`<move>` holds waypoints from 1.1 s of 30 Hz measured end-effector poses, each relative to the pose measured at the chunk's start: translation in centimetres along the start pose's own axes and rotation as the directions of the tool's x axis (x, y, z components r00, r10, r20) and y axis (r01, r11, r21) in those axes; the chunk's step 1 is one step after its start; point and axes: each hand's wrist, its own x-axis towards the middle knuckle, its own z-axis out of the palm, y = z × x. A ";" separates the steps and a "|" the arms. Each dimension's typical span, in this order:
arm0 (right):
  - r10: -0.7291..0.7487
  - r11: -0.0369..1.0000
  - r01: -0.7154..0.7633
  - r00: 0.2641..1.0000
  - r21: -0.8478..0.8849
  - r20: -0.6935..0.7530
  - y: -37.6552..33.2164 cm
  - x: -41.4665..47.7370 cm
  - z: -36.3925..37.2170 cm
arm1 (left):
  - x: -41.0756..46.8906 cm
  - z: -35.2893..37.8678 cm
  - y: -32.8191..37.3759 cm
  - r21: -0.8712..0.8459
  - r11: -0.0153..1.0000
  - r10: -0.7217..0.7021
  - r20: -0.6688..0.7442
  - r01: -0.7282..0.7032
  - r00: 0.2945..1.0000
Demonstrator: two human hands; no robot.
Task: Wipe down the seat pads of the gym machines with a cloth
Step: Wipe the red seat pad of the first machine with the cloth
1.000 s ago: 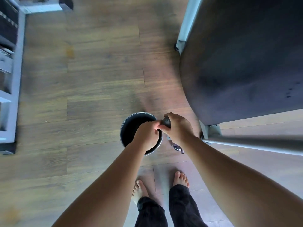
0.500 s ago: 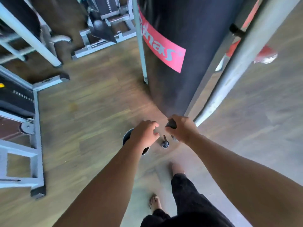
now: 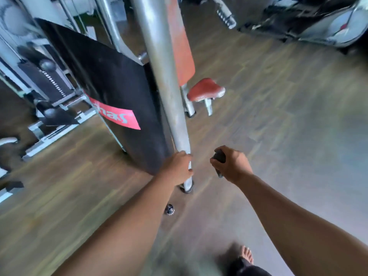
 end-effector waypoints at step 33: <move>0.131 0.987 -0.125 0.990 0.099 -0.056 24.7 43.4 -27.2 | 54.9 -4.0 26.6 -0.217 0.970 0.122 0.022 -0.114 0.992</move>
